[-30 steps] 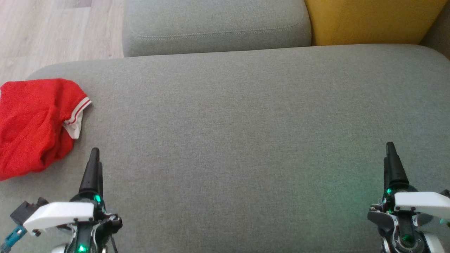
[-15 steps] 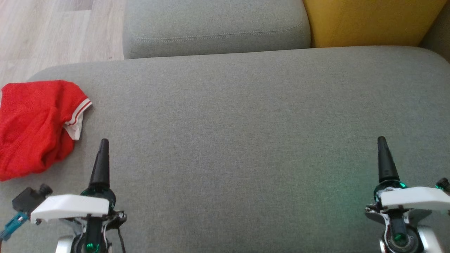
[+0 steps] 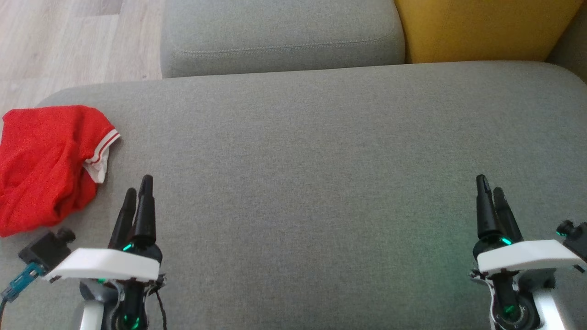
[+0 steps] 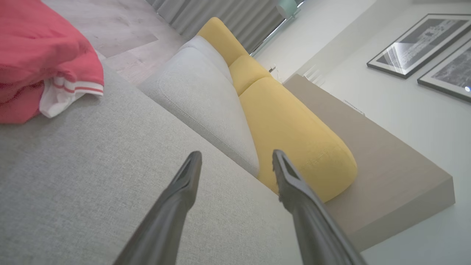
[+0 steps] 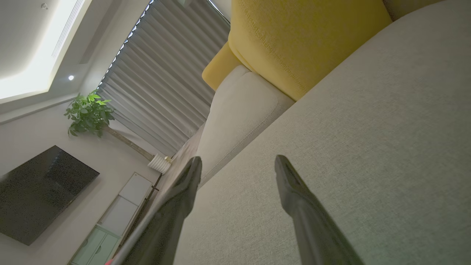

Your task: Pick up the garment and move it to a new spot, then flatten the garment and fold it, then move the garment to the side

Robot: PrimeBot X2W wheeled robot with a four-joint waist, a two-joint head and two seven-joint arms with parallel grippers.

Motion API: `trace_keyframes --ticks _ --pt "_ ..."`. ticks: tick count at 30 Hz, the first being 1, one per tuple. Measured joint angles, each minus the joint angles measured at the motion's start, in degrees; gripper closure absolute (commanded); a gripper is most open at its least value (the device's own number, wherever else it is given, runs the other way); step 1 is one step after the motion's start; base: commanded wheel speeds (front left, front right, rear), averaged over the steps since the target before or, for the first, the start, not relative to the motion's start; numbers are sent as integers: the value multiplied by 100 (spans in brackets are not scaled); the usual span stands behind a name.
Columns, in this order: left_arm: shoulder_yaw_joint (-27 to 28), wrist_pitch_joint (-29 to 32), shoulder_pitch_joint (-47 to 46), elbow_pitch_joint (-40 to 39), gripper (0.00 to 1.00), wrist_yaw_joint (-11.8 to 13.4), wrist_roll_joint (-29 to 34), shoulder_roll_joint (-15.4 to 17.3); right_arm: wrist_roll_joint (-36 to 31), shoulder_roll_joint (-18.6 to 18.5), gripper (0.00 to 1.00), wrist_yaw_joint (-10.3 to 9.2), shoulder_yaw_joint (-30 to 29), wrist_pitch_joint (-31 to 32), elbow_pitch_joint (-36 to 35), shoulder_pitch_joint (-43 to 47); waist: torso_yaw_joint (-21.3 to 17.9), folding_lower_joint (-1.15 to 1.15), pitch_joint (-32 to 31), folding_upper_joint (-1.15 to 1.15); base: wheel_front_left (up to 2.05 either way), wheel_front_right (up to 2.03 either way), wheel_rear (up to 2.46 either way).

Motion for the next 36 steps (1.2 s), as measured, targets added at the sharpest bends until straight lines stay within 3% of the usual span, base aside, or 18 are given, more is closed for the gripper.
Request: trace_keyframes --ticks 36 --pt "-886 -589 55 30 0 606 2677 467 -2898 29 0 1 354 -259 20 2 5 0 -59 0 0 0 0"
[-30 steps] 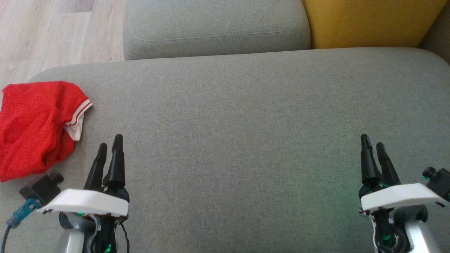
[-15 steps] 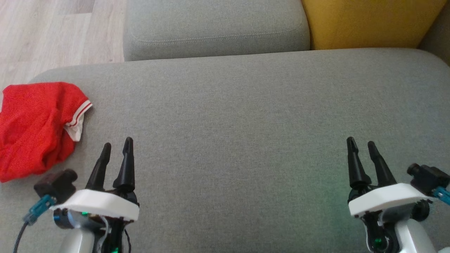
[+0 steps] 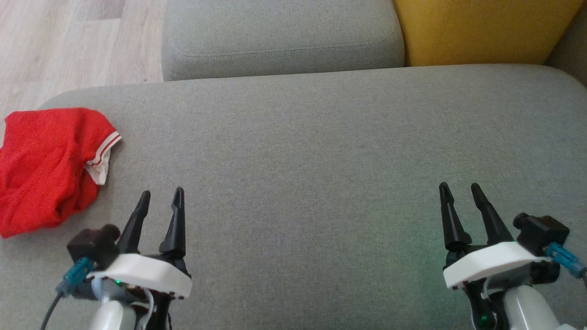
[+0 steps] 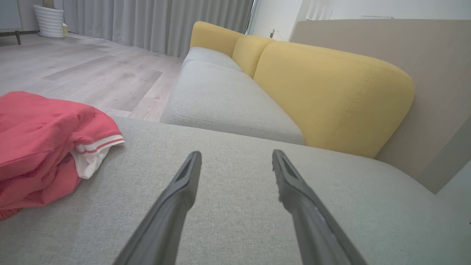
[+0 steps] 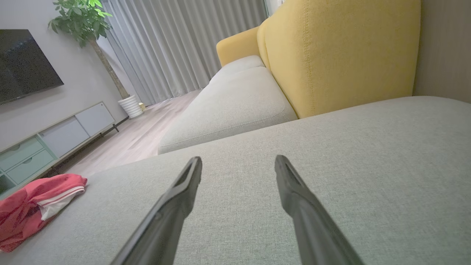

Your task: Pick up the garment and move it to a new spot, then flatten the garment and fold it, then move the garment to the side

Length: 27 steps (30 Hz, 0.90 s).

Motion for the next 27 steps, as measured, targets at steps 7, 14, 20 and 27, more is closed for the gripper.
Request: trace_keyframes --ticks 7,14,20,27 --pt "-96 -116 70 69 0 75 454 81 -477 14 0 0 36 -76 42 0 -6 0 -17 0 0 0 0" --pt "-202 -219 76 151 0 146 861 109 -933 46 0 0 51 -142 93 0 -6 0 -22 0 0 0 0" --pt "-216 -323 87 187 0 196 1192 121 -1212 64 0 0 1 -188 103 1 9 0 -27 0 0 0 0" --pt "-221 -433 91 212 0 196 1492 121 -1419 75 0 0 -37 -201 141 3 21 0 -35 0 0 0 0"
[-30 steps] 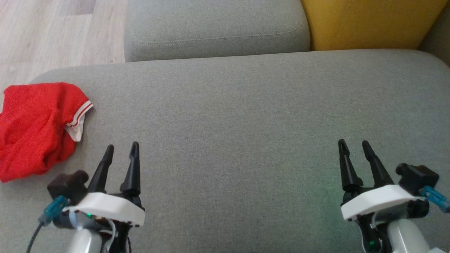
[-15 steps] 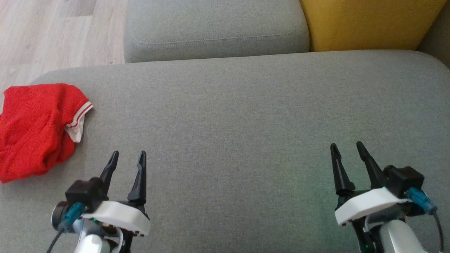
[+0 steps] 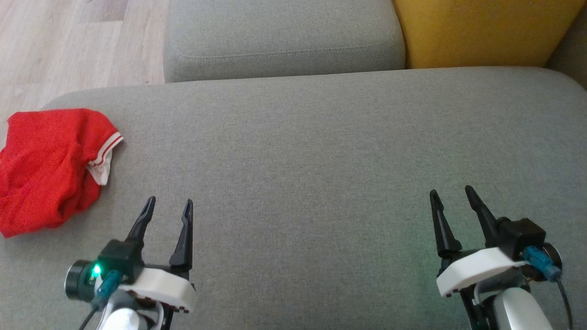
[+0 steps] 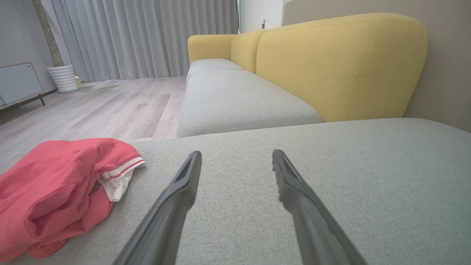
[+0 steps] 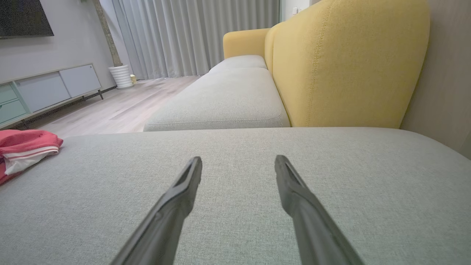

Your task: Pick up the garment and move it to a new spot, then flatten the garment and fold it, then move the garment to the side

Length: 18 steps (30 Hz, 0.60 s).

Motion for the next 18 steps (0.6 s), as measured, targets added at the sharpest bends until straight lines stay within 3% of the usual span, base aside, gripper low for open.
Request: trace_keyframes --ticks 18 --pt "220 -86 95 191 0 -153 264 -144 25 5 0 0 -2 -48 141 12 -18 0 3 0 0 0 0"
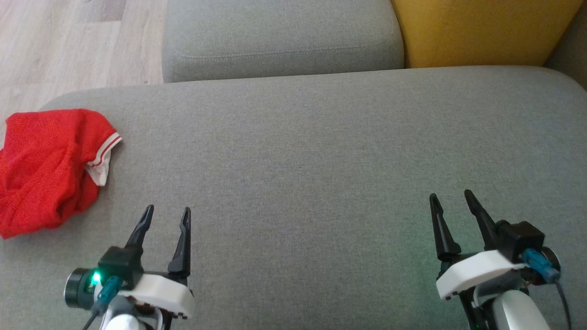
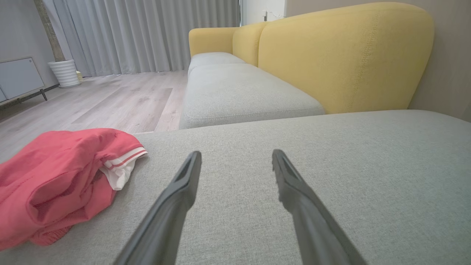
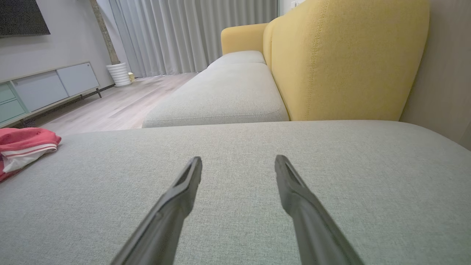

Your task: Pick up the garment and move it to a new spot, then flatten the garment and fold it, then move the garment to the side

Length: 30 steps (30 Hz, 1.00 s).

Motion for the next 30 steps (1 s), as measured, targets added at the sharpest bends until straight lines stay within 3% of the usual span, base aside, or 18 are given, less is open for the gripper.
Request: trace_keyframes --ticks 17,30 --pt "171 -1 -4 68 0 -59 31 -137 23 1 0 0 -41 -1 -34 2 138 0 -3 0 0 0 0" --pt "325 -1 -87 123 0 -108 101 -166 57 4 0 0 231 67 -410 34 1200 0 -34 0 0 0 0"
